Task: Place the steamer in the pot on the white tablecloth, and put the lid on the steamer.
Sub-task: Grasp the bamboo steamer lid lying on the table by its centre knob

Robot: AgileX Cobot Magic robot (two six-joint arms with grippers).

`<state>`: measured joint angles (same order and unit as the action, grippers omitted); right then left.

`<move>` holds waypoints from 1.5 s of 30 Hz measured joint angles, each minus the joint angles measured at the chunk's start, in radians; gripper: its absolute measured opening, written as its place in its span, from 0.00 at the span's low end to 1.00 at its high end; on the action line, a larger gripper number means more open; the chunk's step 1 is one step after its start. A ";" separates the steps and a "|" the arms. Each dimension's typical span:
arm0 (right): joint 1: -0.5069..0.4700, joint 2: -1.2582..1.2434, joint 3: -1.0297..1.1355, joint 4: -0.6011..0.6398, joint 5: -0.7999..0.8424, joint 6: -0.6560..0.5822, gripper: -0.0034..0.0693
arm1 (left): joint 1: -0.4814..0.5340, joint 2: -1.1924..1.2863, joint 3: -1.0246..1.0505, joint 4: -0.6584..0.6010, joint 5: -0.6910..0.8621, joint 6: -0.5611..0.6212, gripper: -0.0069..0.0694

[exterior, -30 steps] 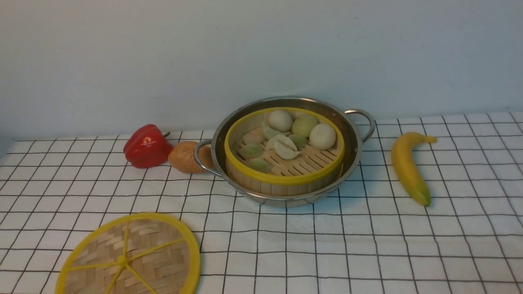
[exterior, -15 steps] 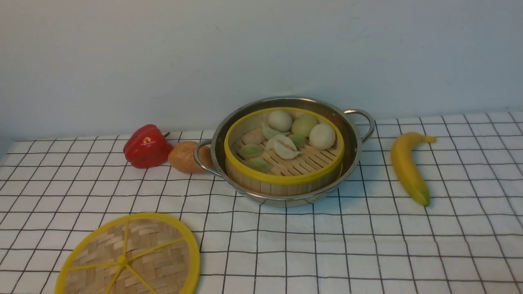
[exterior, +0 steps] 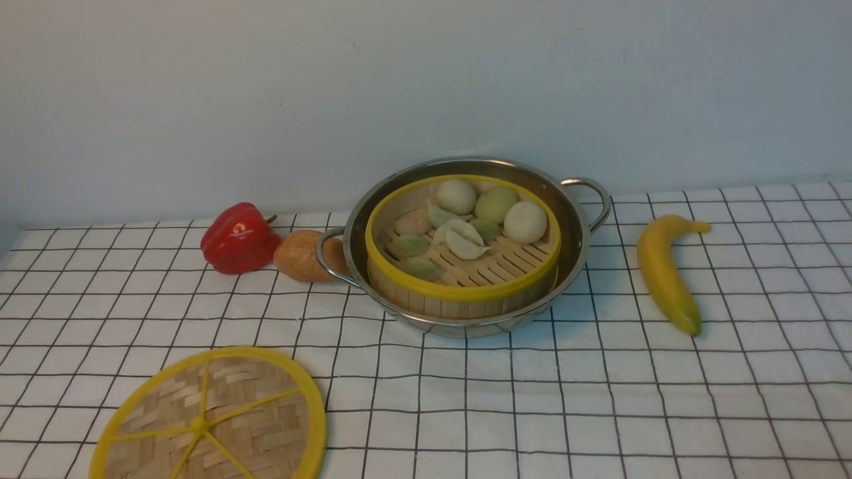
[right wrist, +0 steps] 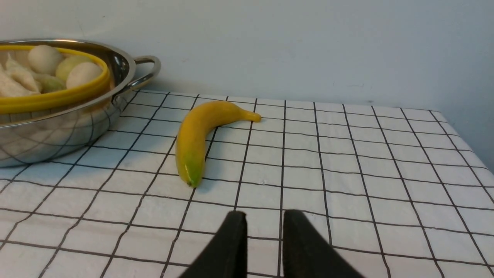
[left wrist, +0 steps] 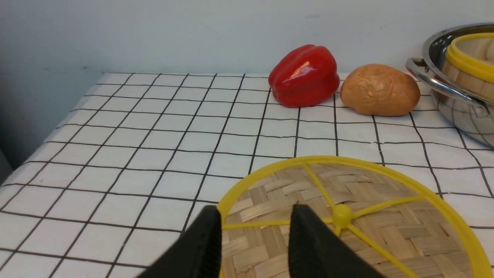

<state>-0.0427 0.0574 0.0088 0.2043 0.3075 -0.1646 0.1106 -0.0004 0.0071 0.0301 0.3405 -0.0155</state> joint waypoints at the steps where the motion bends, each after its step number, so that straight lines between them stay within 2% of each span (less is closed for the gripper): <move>1: 0.000 0.000 0.000 0.000 0.000 0.000 0.28 | 0.000 0.000 0.000 0.000 0.000 0.000 0.41; 11: 0.000 0.000 0.000 0.000 0.000 0.000 0.31 | 0.000 0.000 0.001 -0.005 -0.021 0.002 0.41; 13: 0.000 0.000 0.000 0.000 0.000 0.000 0.31 | 0.000 0.000 0.001 -0.047 -0.061 -0.020 0.41; 14: 0.000 0.000 0.000 0.000 0.000 0.000 0.31 | 0.000 0.000 0.001 -0.123 -0.113 -0.060 0.41; 17: 0.000 0.000 0.000 0.000 0.000 0.000 0.32 | 0.000 0.000 0.001 -0.247 -0.205 -0.111 0.41; 20: 0.000 0.000 0.000 0.001 0.000 0.000 0.33 | 0.000 0.000 0.001 -0.323 -0.272 -0.128 0.41; 24: 0.000 0.000 0.000 0.002 0.000 0.000 0.34 | 0.000 0.000 0.000 -0.420 -0.273 -0.165 0.41; 29: 0.000 0.000 0.000 0.002 0.000 0.000 0.35 | 0.000 -0.001 -0.093 -0.472 -0.106 -0.182 0.41; 32: 0.000 0.000 0.000 0.002 0.001 0.000 0.36 | 0.000 0.007 -0.243 -0.466 0.062 -0.153 0.41; 33: 0.000 0.000 0.000 0.002 0.001 0.000 0.37 | 0.000 0.034 -0.337 -0.448 0.179 -0.142 0.41; 34: 0.000 0.000 0.000 0.002 0.001 0.000 0.37 | 0.000 0.045 -0.361 -0.442 0.213 -0.142 0.41; 39: 0.000 0.000 0.000 0.002 0.001 0.000 0.38 | 0.000 0.322 -0.648 -0.327 0.767 -0.126 0.41; 41: 0.000 0.000 0.000 0.002 0.001 0.000 0.38 | 0.000 0.441 -0.710 -0.276 0.846 -0.091 0.41; 44: 0.000 0.000 0.000 0.002 0.001 0.000 0.38 | 0.000 0.588 -0.773 -0.218 0.869 -0.002 0.41; 45: 0.000 0.000 0.000 0.002 0.001 0.000 0.38 | 0.000 0.679 -0.804 -0.195 0.870 0.074 0.41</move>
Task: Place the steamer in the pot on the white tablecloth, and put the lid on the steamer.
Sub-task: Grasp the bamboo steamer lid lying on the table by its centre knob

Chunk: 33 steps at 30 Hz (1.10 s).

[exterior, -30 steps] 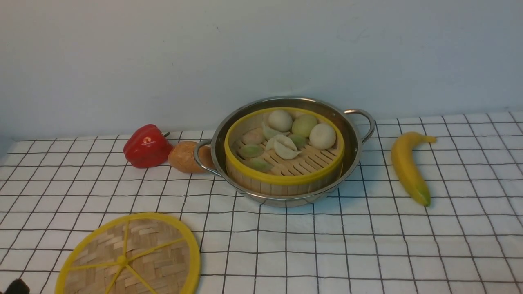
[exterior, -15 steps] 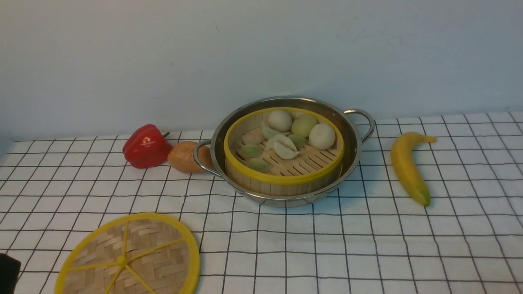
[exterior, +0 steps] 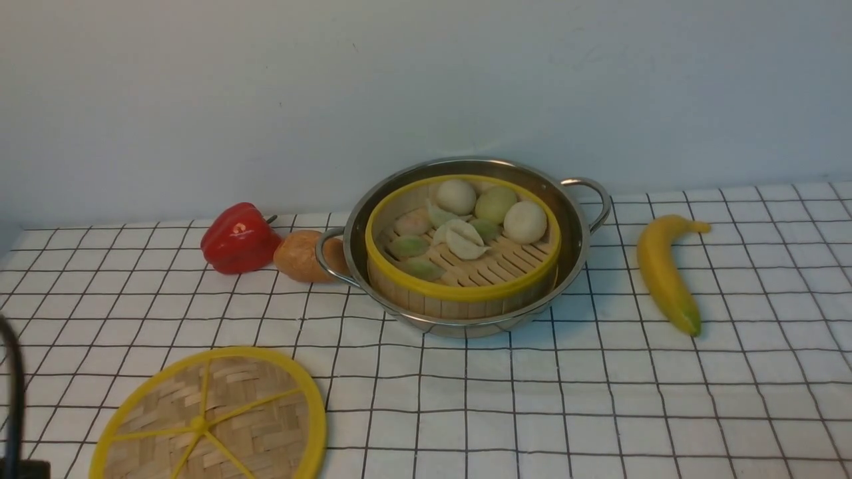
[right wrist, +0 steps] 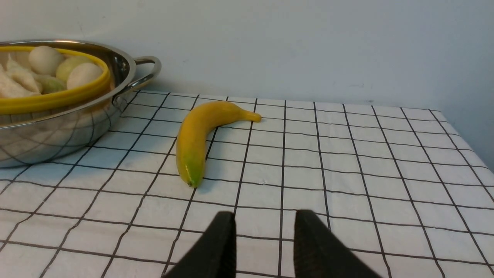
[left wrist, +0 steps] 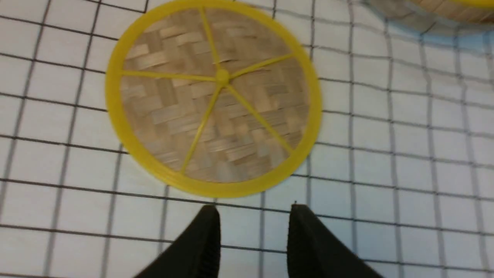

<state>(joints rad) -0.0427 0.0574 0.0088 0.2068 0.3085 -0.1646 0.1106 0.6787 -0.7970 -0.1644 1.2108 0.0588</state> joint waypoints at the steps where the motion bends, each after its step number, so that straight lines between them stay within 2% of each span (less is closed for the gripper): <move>1: 0.000 0.000 0.000 0.000 0.000 0.000 0.38 | 0.000 0.050 -0.016 0.006 0.000 0.048 0.41; 2: 0.000 0.000 0.000 0.000 0.000 0.000 0.38 | 0.000 0.086 -0.023 0.008 0.000 0.073 0.41; 4: 0.000 0.000 0.000 0.000 0.000 0.000 0.38 | 0.000 0.234 -0.065 -0.005 -0.002 0.248 0.41; 6: 0.000 0.000 0.000 0.000 0.000 0.000 0.38 | 0.000 0.328 -0.078 -0.040 -0.004 0.334 0.43; 9: 0.000 0.000 0.000 0.000 0.000 0.000 0.38 | -0.001 0.454 -0.085 -0.137 -0.017 0.488 0.48; 11: 0.000 0.000 0.000 0.000 0.000 0.000 0.38 | -0.002 0.527 -0.086 -0.169 -0.046 0.551 0.54; 14: 0.000 0.000 0.000 0.000 0.000 0.000 0.38 | -0.003 0.613 -0.092 -0.166 -0.106 0.571 0.61; 19: 0.000 0.000 0.000 0.000 0.000 0.000 0.38 | -0.003 0.738 -0.095 -0.156 -0.221 0.561 0.63; 33: 0.000 0.000 0.000 0.000 0.000 0.000 0.38 | -0.016 0.994 -0.095 -0.179 -0.359 0.561 0.55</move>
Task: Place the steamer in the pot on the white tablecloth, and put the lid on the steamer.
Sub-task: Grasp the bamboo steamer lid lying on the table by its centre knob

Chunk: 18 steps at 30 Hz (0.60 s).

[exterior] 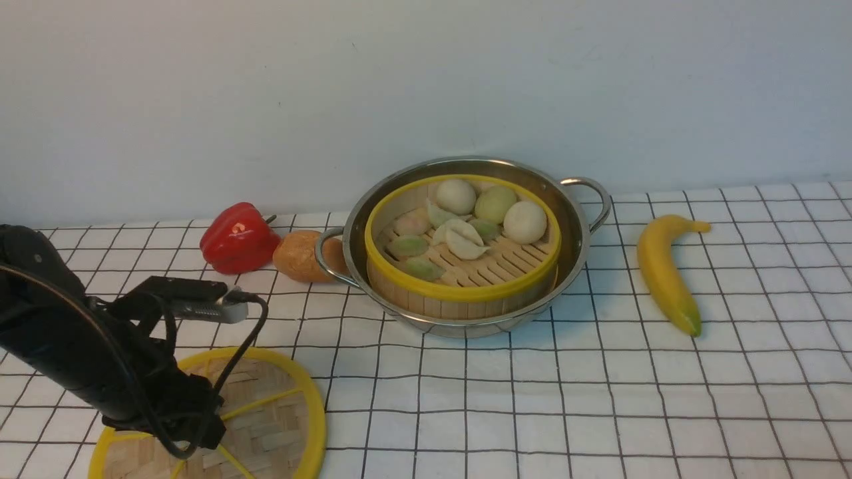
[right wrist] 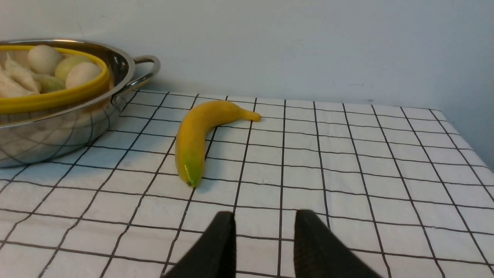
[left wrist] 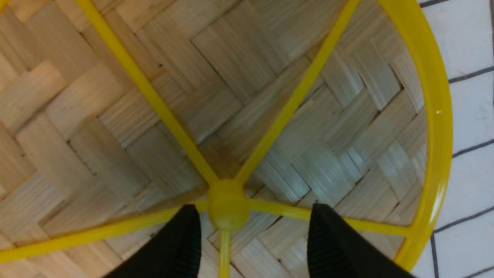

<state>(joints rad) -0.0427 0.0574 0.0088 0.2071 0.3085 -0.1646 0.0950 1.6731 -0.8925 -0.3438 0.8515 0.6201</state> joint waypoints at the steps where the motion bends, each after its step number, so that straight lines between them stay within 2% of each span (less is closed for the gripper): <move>1: 0.000 0.000 0.000 0.000 0.000 0.000 0.38 | -0.003 0.012 0.000 0.006 -0.014 -0.001 0.55; 6: 0.000 0.000 0.000 0.001 0.000 0.000 0.38 | -0.005 0.023 -0.001 0.019 -0.034 -0.012 0.43; 8: 0.000 0.000 0.000 0.001 0.000 0.000 0.38 | -0.005 0.026 -0.003 0.026 -0.042 -0.028 0.26; 9: 0.000 0.000 0.000 0.001 0.000 0.000 0.38 | -0.005 0.024 -0.005 0.029 -0.037 -0.039 0.23; 18: 0.000 0.000 0.000 0.001 0.000 0.000 0.38 | -0.007 -0.085 -0.125 0.193 0.105 -0.144 0.24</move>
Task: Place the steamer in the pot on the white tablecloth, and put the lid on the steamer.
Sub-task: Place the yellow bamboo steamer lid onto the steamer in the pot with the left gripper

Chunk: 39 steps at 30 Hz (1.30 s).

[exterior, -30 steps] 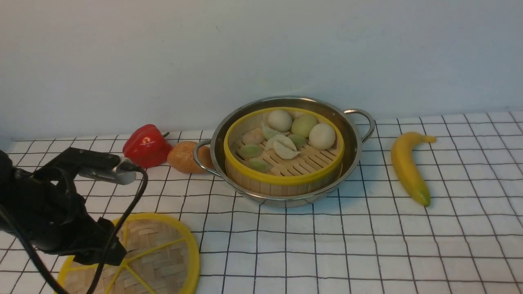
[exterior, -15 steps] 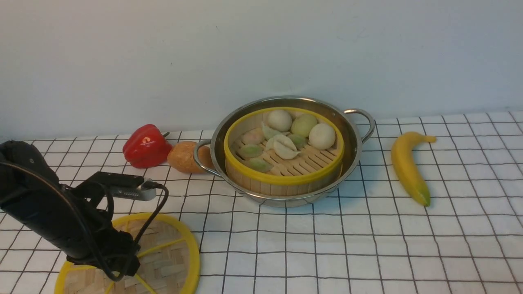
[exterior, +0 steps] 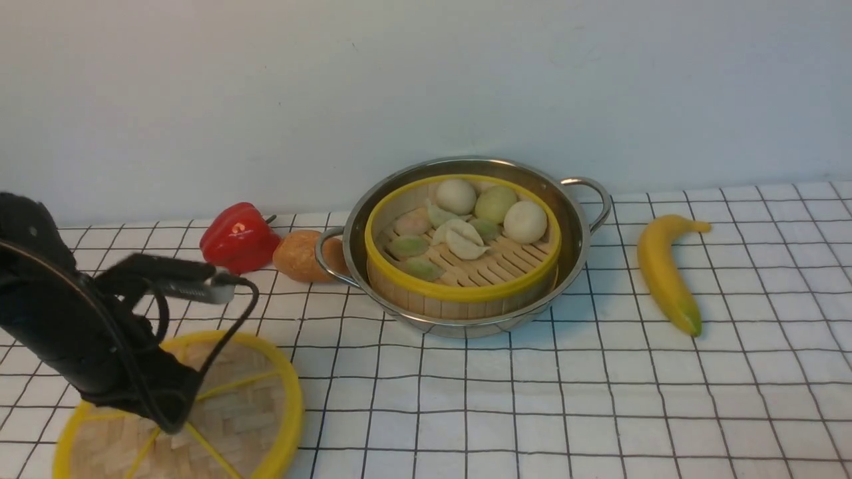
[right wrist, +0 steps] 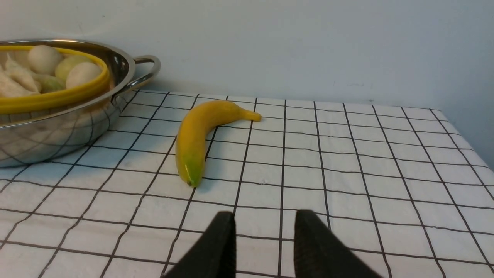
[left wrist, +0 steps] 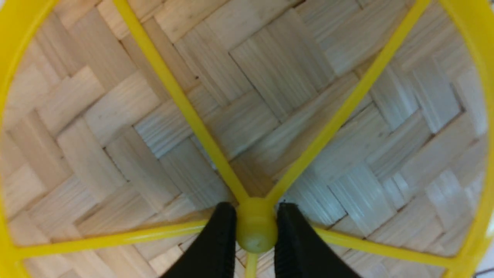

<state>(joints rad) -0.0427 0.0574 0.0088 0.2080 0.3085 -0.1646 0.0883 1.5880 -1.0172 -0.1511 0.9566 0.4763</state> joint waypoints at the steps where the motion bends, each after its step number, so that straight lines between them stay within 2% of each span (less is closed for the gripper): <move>1: 0.000 0.000 0.000 0.000 0.000 0.000 0.38 | 0.000 -0.029 -0.030 0.008 0.015 -0.001 0.24; 4: 0.000 0.000 0.000 0.000 0.000 0.000 0.38 | -0.012 -0.097 -0.140 -0.010 0.031 0.038 0.24; 9: 0.000 0.000 0.000 0.000 0.000 0.000 0.38 | -0.092 -0.109 -0.287 -0.044 0.062 0.168 0.24; 12: 0.000 0.000 0.000 0.000 0.000 0.000 0.38 | -0.208 -0.050 -0.421 -0.065 0.068 0.305 0.24; 17: 0.000 0.000 0.000 0.000 0.000 0.000 0.38 | -0.316 0.105 -0.602 -0.081 0.090 0.427 0.24; 30: 0.000 0.000 0.000 0.000 0.000 0.000 0.38 | -0.432 0.572 -1.132 -0.026 0.247 0.484 0.24; 39: 0.000 0.000 0.000 0.000 0.000 0.000 0.38 | -0.459 0.686 -1.282 0.006 0.259 0.488 0.24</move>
<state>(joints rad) -0.0427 0.0574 0.0088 0.2080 0.3085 -0.1646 -0.3711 2.2738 -2.2989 -0.1454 1.2159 0.9646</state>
